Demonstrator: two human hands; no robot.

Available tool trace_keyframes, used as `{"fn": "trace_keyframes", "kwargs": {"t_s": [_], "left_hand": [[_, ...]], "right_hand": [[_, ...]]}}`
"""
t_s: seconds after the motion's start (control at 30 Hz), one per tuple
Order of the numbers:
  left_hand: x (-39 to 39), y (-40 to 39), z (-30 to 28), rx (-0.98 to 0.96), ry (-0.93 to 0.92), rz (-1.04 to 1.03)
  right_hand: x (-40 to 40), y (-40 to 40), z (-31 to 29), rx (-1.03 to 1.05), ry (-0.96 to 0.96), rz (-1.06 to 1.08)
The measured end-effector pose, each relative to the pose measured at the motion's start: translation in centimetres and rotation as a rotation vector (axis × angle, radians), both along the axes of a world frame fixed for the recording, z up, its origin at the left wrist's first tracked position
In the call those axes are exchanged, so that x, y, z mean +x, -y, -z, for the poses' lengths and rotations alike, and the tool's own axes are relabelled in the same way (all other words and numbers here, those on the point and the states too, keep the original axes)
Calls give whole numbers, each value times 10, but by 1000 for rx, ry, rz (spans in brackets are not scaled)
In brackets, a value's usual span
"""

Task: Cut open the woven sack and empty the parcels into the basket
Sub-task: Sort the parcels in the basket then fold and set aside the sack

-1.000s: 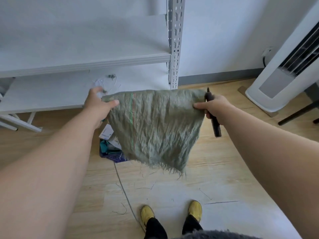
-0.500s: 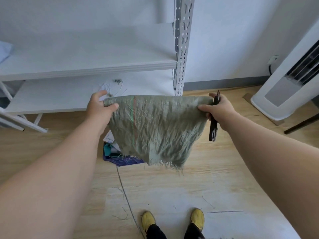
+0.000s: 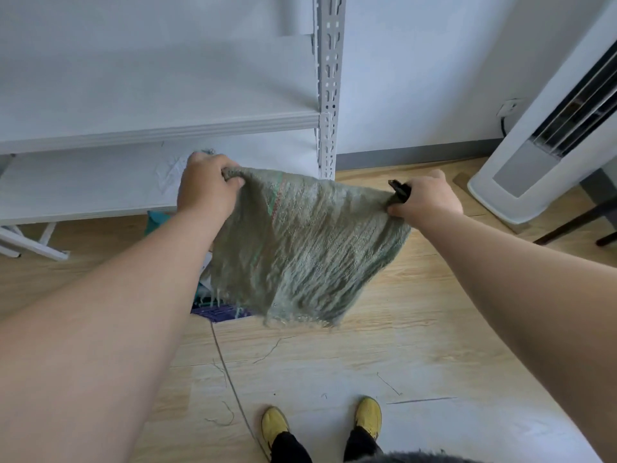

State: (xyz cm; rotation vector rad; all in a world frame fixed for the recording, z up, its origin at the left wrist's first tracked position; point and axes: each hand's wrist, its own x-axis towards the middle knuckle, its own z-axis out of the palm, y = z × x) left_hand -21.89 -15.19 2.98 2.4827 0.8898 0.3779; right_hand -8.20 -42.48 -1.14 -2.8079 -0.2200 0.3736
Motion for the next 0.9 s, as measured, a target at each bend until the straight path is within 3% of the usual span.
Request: {"fn": "trace_keyframes", "kwargs": {"t_s": [0.1,0.2,0.4,0.5,0.67,0.8,0.9], "left_hand": [[42,32,-11,-13,12,151],[83,63,-21,-13,-13,273],[149,118,-35,-79,57,427],[164,142,-23,-255,154,488],[166,167,47,-528,-154,490],[166,180,90,-1028,-257,321],[176,181,109,-1356,-318,270]], "right_hand": [[7,10,-7,253,49,-133],[-2,13,-18,500,-84,-202],[17,49,-5,334,-75,-68],[44,66,-6,504,-225,91],[97,89,-2,800,-570,714],[143,103,-3,955,-674,951],[171,102,-11,977,-686,1003]]}}
